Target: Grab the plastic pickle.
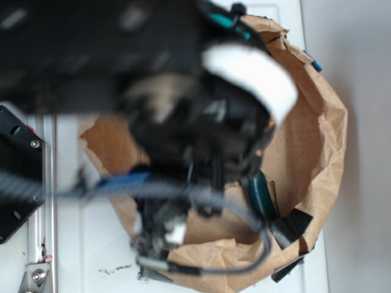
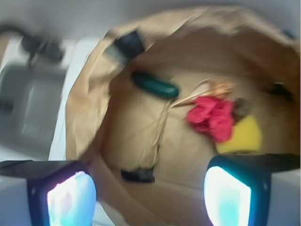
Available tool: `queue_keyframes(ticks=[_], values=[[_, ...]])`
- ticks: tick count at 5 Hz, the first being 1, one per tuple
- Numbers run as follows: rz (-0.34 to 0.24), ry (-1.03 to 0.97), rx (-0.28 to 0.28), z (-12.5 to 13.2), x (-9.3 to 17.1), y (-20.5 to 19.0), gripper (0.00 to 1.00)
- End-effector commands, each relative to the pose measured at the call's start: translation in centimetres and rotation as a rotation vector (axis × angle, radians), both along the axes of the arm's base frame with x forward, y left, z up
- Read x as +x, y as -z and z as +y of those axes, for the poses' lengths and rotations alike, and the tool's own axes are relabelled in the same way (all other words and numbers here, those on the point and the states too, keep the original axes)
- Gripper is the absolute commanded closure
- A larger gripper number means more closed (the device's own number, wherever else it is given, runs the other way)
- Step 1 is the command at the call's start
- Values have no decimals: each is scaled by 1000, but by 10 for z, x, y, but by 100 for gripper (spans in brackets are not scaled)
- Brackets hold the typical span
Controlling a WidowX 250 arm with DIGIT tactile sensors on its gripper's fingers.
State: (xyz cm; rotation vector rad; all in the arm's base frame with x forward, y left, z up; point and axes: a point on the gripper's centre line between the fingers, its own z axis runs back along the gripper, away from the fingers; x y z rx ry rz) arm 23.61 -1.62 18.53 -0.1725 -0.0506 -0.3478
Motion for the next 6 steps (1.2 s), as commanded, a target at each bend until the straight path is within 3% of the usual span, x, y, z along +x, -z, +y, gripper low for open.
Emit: queue_keyframes(ticks=[1, 2, 3, 4, 5, 6], values=[[-58, -6, -5, 2, 7, -15, 0], [-58, -6, -5, 2, 7, -15, 0], [-109, 177, 1, 2, 16, -4, 0], [-191, 427, 44, -6, 27, 8, 0], [-238, 541, 120, -4, 36, 27, 0], [-260, 572, 251, 12, 52, 61, 0]])
